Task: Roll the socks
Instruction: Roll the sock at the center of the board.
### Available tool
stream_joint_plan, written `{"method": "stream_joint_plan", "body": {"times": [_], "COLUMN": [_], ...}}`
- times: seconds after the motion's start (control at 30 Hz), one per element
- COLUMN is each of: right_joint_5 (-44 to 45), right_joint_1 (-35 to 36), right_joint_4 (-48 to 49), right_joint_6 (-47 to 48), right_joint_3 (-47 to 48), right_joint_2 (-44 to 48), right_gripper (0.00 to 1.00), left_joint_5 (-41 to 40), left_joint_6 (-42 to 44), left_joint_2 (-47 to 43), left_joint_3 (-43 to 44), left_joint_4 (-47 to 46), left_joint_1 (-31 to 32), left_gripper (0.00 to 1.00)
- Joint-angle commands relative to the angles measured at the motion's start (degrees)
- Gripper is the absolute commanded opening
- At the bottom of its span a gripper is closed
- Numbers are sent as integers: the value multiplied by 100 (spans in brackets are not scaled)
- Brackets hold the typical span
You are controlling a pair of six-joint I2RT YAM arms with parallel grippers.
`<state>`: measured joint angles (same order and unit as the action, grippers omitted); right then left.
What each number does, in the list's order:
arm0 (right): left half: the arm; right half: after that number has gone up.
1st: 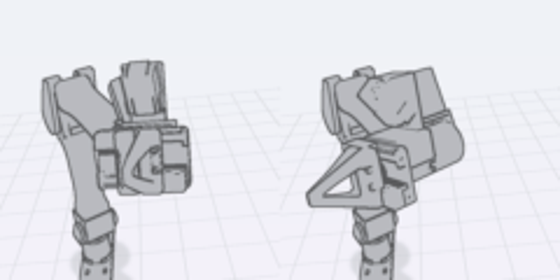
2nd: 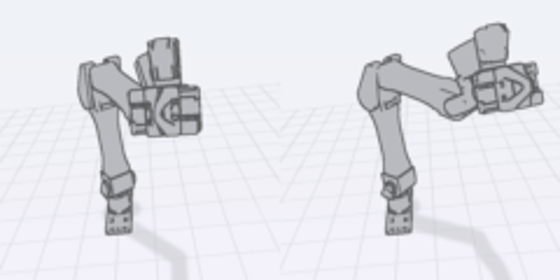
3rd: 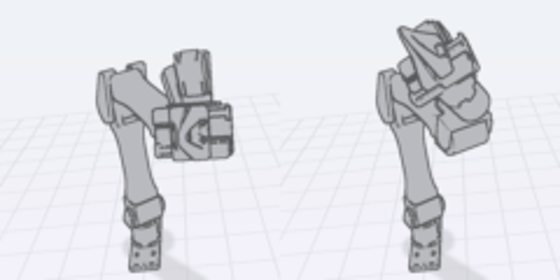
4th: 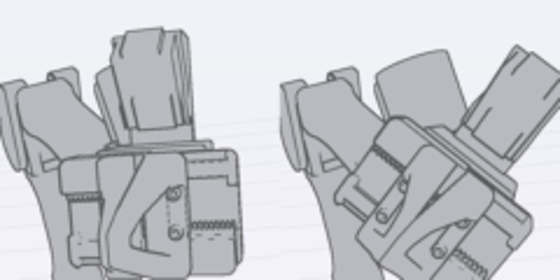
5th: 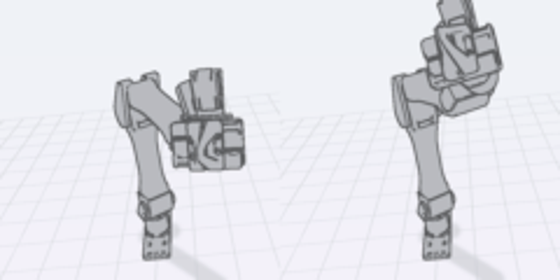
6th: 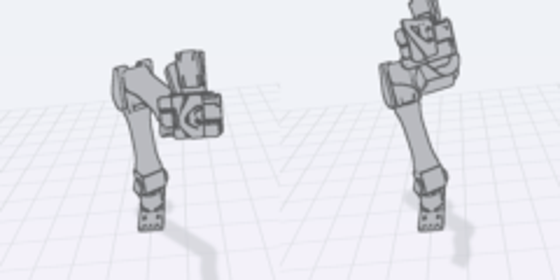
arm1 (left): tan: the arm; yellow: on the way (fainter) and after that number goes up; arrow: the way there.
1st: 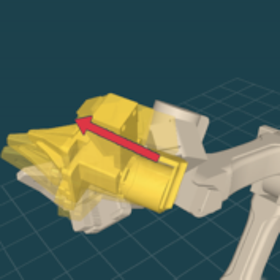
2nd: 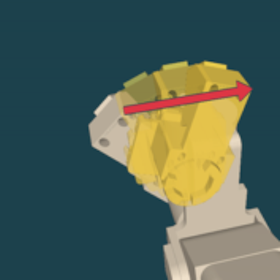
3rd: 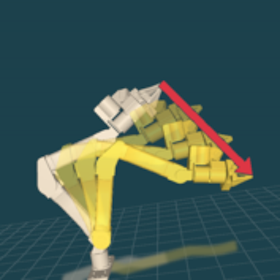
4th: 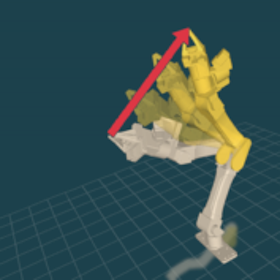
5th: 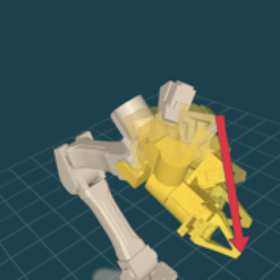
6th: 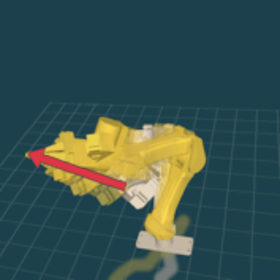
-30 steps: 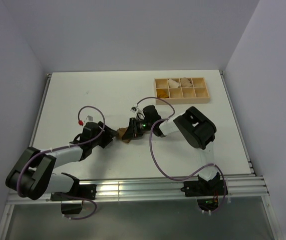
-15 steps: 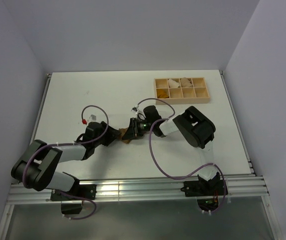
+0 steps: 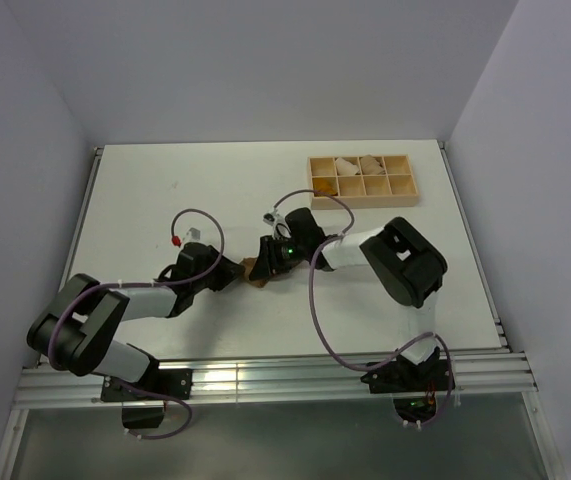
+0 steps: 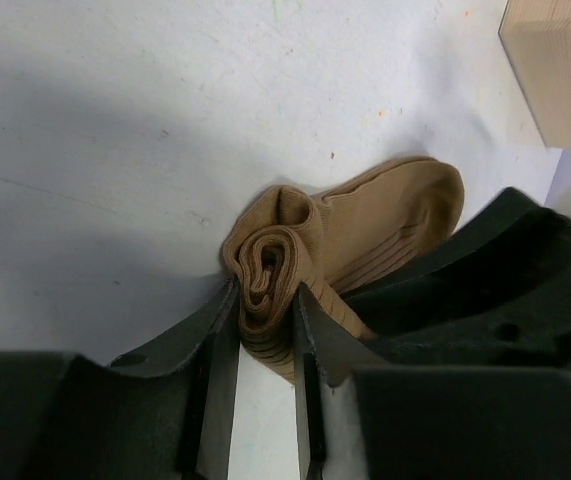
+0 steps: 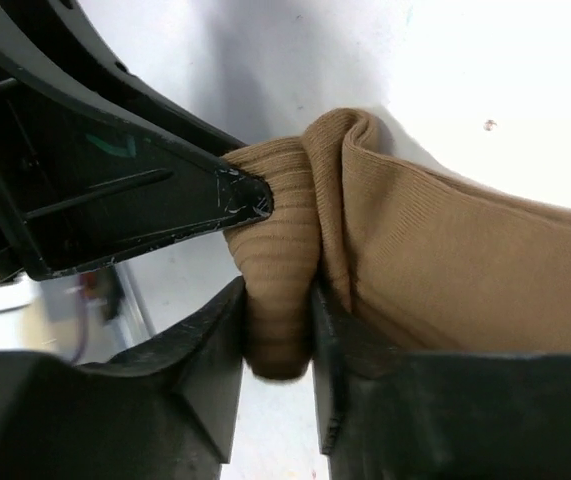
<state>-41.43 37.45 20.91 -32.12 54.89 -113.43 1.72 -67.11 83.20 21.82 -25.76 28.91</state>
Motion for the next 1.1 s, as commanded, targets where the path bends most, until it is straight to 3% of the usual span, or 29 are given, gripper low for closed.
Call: {"method": "stream_joint_plan", "body": {"times": [0.0,0.2,0.53,0.83,1.07], "right_joint_5": [1029,2813,5388,6155,6402], "right_joint_1": [34,517,2081,2889,3084], "right_joint_4": [-1060,-1914,-2285,-1617,-1414], "right_joint_6": [1064,1954,3404,4248,4565], "right_joint_3": [56,74,461,426,549], "right_joint_2": [820,1788,1675,1192,753], "right_gripper": [40,61,69,70,70], "left_joint_5": [-145,-145,-145,-145,-145], "left_joint_6": [321,436,506,524,480], "left_joint_2": [-102,-269,-383,-454,-445], "left_joint_3": [129,208,270,322,358], "left_joint_4": [545,774,1038,1170,1214], "left_joint_1": [19,10,45,45,45], "left_gripper": [8,5,6,6,6]}}
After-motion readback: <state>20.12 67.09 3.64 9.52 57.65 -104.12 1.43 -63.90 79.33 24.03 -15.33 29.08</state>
